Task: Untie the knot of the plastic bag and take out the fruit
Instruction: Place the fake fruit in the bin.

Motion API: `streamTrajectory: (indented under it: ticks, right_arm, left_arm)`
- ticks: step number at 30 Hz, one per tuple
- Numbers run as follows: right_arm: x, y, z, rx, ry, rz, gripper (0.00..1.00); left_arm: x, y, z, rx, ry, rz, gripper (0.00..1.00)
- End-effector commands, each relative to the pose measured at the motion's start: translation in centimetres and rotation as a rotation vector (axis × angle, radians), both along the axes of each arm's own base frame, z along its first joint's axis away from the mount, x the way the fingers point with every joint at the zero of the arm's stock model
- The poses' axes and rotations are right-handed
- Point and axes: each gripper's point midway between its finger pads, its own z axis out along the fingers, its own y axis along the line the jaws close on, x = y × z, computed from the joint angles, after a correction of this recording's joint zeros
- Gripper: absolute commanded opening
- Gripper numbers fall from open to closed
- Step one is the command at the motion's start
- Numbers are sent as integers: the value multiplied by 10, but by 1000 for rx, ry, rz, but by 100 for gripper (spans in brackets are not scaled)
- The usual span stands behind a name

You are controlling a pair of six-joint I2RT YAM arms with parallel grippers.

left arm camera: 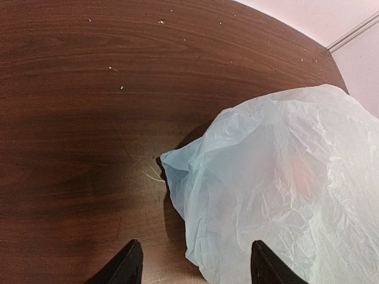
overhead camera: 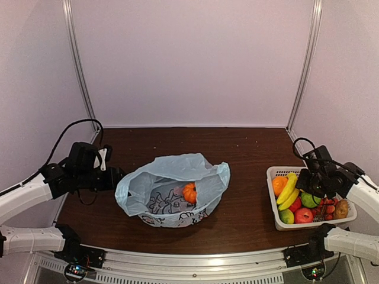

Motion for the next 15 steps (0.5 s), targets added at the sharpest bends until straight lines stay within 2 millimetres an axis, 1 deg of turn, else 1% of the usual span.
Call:
streamTrajectory:
  ticks: [1, 4, 10, 12, 15]
  right_arm:
    - [4, -5, 0, -25, -18, -14, 66]
    - [4, -7, 5, -27, -30, -18, 78]
    - [2, -8, 13, -22, -49, -22, 96]
    - [0, -11, 22, -24, -65, -29, 99]
    - [-2, -14, 40, -31, -99, -33, 99]
  left_arm:
    - [1, 3, 26, -12, -61, -8, 64]
    - [1, 0, 41, -17, -91, -32, 67]
    - [5, -3, 62, 24, -125, -78, 71]
    - [7, -5, 72, 24, -153, -97, 73]
    - [7, -11, 96, 7, -210, -139, 77]
